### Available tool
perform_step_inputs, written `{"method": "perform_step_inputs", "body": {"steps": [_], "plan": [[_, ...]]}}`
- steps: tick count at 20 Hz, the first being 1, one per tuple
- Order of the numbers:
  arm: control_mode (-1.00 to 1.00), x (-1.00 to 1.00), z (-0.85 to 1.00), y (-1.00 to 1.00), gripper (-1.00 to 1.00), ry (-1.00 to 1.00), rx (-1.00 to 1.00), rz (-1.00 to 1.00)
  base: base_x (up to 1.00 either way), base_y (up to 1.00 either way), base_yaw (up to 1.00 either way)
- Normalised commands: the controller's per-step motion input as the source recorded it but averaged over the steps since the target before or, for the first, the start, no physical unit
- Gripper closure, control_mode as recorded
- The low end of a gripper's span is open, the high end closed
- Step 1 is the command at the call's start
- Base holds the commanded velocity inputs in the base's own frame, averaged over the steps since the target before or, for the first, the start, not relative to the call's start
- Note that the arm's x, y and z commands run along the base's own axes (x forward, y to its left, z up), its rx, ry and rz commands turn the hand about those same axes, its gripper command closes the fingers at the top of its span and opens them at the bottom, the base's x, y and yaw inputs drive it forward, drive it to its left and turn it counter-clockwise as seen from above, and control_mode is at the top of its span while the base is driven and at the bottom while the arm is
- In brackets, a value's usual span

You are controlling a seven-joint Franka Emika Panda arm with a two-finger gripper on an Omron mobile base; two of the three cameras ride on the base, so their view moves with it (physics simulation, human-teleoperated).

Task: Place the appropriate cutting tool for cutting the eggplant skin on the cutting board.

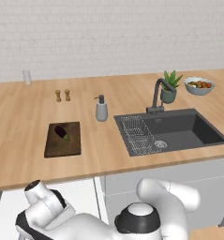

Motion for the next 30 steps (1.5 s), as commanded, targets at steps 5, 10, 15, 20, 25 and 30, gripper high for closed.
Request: {"method": "perform_step_inputs", "body": {"steps": [5,10,15,20,25,30], "plan": [[-1.00,0.47,-0.44,0.41,-1.00,0.17,0.00,0.03,0.00,0.00,0.00],[-1.00,0.12,-0.44,0.09,-1.00,0.05,0.03,0.01,0.00,0.00,0.00],[-1.00,0.00,-0.42,-0.02,-1.00,0.00,0.07,0.00,0.00,0.00,0.00],[-1.00,-0.24,-0.55,-0.07,1.00,-0.03,0.07,0.01,0.00,0.00,0.00],[-1.00,-0.64,-0.72,-0.08,1.00,-0.06,0.05,0.00,0.00,0.00,0.00],[-1.00,-0.49,-0.55,0.00,1.00,-0.06,0.05,0.00,0.00,0.00,0.00]]}}
